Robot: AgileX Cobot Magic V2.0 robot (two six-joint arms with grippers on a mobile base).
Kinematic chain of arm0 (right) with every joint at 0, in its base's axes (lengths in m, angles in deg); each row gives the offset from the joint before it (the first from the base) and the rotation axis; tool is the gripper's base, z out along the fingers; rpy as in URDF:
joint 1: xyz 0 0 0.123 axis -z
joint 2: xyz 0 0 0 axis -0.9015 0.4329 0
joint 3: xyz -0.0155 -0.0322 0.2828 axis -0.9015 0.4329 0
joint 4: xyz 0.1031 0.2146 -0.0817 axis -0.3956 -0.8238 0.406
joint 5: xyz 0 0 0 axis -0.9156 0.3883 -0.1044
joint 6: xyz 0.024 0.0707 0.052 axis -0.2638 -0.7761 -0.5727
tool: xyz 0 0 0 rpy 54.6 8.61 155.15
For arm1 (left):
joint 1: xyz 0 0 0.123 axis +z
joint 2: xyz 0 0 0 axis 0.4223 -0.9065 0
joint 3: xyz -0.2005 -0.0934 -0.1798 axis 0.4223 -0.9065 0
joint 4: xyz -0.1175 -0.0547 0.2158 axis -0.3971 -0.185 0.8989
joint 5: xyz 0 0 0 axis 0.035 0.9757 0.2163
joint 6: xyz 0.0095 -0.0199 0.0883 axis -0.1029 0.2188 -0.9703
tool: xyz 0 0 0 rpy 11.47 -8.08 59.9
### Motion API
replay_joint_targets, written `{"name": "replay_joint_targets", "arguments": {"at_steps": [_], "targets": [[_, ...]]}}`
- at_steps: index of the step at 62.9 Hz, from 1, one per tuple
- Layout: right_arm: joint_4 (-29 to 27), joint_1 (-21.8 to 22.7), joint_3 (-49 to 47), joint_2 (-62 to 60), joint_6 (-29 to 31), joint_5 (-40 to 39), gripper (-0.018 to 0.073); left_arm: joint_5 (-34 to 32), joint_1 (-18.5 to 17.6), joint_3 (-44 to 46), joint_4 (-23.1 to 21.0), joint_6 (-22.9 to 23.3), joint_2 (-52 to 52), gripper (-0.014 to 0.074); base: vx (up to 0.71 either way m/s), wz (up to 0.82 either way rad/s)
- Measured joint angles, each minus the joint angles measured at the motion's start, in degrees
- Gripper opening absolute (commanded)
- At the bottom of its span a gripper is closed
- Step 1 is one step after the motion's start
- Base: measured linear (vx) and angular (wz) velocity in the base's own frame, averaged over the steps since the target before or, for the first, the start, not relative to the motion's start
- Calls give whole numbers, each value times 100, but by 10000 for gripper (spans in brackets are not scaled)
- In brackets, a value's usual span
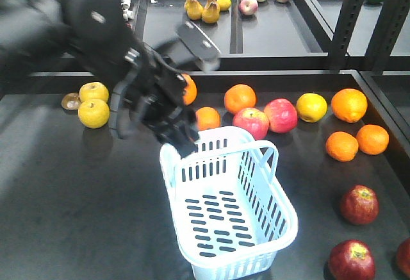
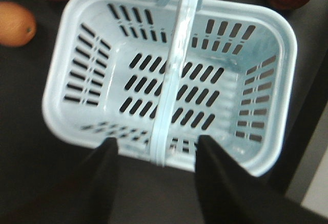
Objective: Pick three apples into basket with both arms
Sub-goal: 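Release the basket handle and raise the left gripper away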
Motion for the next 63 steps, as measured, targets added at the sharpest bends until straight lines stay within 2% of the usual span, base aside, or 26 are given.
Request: {"name": "replay_joint_targets", "arguments": {"at_steps": [8,28,33,42,56,63], "targets": [[0,0,0,0,0,0,-8,325,0,0,172,334,675,-9,0,0],[0,0,0,0,0,0,-8,427,0,-6,169,1153,2888,-8,0,0],[0,0,0,0,0,0,-8,287,0,-259,165,1252,3429,-8,0,0],[0,0,0,0,0,0,-8,-477,0,-1630,-9,1513,4642,-8,0,0],[0,0,0,0,0,0,-8,-2124,0,-5133,-683,1764,6420,-8,0,0],[0,0,0,0,0,0,-8,-2737,0,-6328,-782,1785,7207,-8,0,0]]}}
